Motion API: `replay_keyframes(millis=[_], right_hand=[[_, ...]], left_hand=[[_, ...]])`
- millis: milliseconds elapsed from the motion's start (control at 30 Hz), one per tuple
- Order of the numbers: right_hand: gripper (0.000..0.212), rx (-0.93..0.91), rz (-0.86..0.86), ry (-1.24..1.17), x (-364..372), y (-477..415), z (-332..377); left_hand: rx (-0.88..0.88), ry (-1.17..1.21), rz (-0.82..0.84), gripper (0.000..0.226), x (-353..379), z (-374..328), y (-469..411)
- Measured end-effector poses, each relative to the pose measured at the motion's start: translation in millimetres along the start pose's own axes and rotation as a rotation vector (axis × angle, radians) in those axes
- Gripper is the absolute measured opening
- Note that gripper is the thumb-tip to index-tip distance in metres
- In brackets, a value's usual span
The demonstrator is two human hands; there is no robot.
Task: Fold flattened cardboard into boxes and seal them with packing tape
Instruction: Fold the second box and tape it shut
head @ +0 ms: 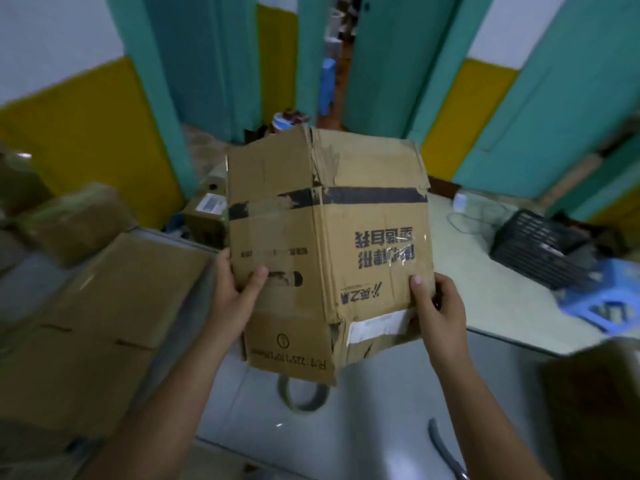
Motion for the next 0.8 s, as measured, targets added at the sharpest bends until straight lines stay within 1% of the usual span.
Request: replay_keyframes(millis=[67,133,167,233,333,400,500,567,667,700,733,800], right_hand=[[0.049,-0.009,-0.042,-0.042,-51.0,5.6,-13.9],[0.04,-0.017,-0.029,-0.098,-93.9,10.8,-30.1],[0.042,-0.011,-0.007,-0.129,-111.3,13.0,-37.7],[0.051,0.042,0.035,-0.177,-137.8,16.1,-53.4],[0.052,0.125,0.071,-0.2,-159.3,20.1,-77.1],[0.049,0.172,0.057,-0.185,-165.0,23.5,-91.3],[0.044,0.239,0.053,-0.234,-166.1,33.3,-109.0],[0.042,0.273,0.016,-0.275,-170.6,41.5,-117.7],[0.029,0.308,-0.059,-0.314,-180.5,52.3,-118.9],[0.027,0.31,-0.077,-0.325,-184.2,53.7,-118.2],[0.03,0.3,-0.087,-0.326,-188.0,54.2,-116.0],[0.04,0.255,-0.109,-0.309,-195.7,51.5,-107.0]], left_hand=[[0.006,0.031,0.202,0.112,53.9,-8.2,-4.2],[0.018,0.013,0.386,0.116,105.7,-19.0,-1.8],[0.036,-0.015,0.444,0.115,128.9,-23.3,1.0],[0.047,-0.059,0.508,0.118,167.7,-24.9,7.6],[0.129,-0.228,0.635,0.122,213.6,-22.0,31.0],[0.139,-0.286,0.675,0.123,233.5,-20.6,50.5],[0.112,-0.246,0.737,0.113,252.7,-14.1,71.3],[0.099,-0.209,0.751,0.101,257.2,-14.1,78.0],[0.086,-0.128,0.741,0.072,256.4,-19.4,84.5],[0.089,-0.092,0.734,0.068,255.9,-24.4,87.2],[0.1,-0.062,0.721,0.07,256.1,-30.6,89.4],[0.145,-0.027,0.684,0.083,257.3,-44.1,91.4]])
Point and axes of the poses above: each hand's wrist, its own y-axis away from the middle knuckle, its own x-axis out of the palm, z = x × y, the point moved 5 cm from there along -y, towards the middle knuckle, and after that the axes turned 5 degrees about -y, right-handed, at the moved point
